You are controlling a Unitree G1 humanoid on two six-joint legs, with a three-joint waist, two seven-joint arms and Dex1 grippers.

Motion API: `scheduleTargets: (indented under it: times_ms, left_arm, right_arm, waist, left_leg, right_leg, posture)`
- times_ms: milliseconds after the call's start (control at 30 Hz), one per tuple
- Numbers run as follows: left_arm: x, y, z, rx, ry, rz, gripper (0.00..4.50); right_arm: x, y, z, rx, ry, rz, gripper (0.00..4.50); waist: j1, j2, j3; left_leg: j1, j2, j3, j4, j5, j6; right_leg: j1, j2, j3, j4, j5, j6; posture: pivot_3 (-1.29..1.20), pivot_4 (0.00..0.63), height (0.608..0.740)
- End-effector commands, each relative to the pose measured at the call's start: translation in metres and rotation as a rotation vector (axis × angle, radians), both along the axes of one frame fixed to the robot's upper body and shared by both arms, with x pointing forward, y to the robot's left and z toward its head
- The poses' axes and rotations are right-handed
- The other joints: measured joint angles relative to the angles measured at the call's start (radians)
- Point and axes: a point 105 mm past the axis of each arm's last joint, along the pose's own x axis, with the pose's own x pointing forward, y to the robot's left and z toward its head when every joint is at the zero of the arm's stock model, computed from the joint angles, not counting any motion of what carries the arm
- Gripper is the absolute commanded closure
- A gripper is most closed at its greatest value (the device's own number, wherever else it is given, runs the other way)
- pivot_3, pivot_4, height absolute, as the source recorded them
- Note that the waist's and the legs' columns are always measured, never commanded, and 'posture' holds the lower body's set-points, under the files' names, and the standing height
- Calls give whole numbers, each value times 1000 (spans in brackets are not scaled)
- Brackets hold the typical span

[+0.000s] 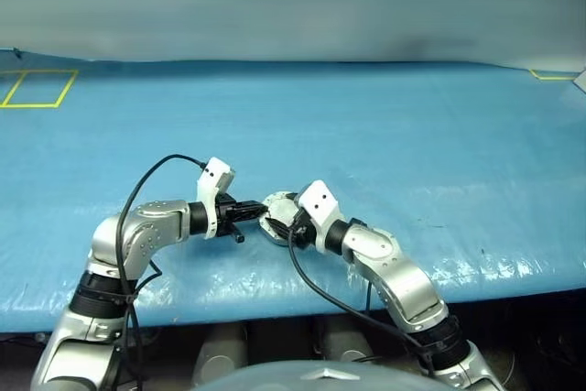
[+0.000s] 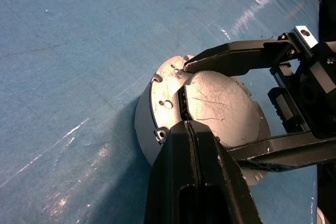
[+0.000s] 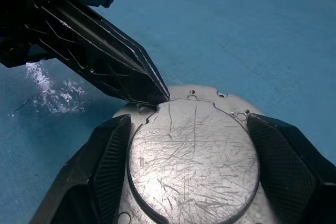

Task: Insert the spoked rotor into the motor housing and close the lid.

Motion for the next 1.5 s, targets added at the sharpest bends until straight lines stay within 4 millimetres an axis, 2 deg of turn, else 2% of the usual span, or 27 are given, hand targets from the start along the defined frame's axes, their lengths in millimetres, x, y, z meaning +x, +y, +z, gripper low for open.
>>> scheduleTargets:
  times_ms: [33,333,467,567,767,933,1067,1167,1500]
  left_arm:
    - [-4,-7,-7,13,29,-44,4500]
    - [-5,-5,-9,32,26,-60,4500]
    - [-5,-4,-10,38,24,-60,4500]
    - [-5,-5,-9,38,20,-63,4500]
    - [-6,-6,-10,34,19,-64,4500]
    - [-8,-6,-11,32,19,-63,4500]
    - [-7,-5,-11,27,18,-55,4500]
    - [-8,-4,-12,24,17,-51,4500]
    - [-10,-5,-13,19,16,-48,4500]
  right_arm:
    - [-8,-3,-3,14,32,13,43]
    - [-17,-40,16,144,66,-97,43]
    - [-27,-57,24,242,141,-131,43]
    - [-34,-66,24,383,280,-169,43]
    - [-37,-63,17,657,513,-209,43]
    - [-34,-47,1,834,706,-247,43]
    - [-31,-45,-9,897,782,-291,43]
    - [-30,-43,-9,978,828,-300,43]
    - [-33,-44,-14,1054,904,-324,43]
  waist:
    - [2,0,0]
    - [11,0,0]
    - [11,0,0]
    - [11,0,0]
    - [11,0,0]
    - [10,1,0]
    - [9,1,0]
    - [9,1,0]
    - [9,2,0]
  left_leg:
    - [0,0,0,0,0,0]
    - [-1,-1,0,0,0,0]
    - [-2,-1,0,0,0,0]
    - [-2,-1,0,0,0,0]
    - [-2,-1,0,-1,0,0]
    - [-2,-1,0,-1,0,0]
    - [-3,-1,0,-1,0,0]
    - [-3,-1,0,-1,0,0]
    - [-3,-1,0,-2,0,1]
  right_leg:
    - [0,0,0,0,0,0]
    - [0,-2,0,-1,0,0]
    - [0,-2,0,-1,0,0]
    - [-1,-1,0,-1,0,0]
    - [-1,-2,0,-1,0,0]
    - [-2,-2,0,-1,0,0]
    - [-2,-2,0,-1,0,0]
    - [-2,-1,0,-1,0,0]
    - [-2,-2,0,-2,0,0]
  posture:
    - [0,150,740]
    - [0,150,740]
    - [0,150,740]
    - [0,150,740]
    - [0,150,740]
    - [0,150,740]
    - [0,150,740]
    - [0,150,740]
    - [0,150,740]
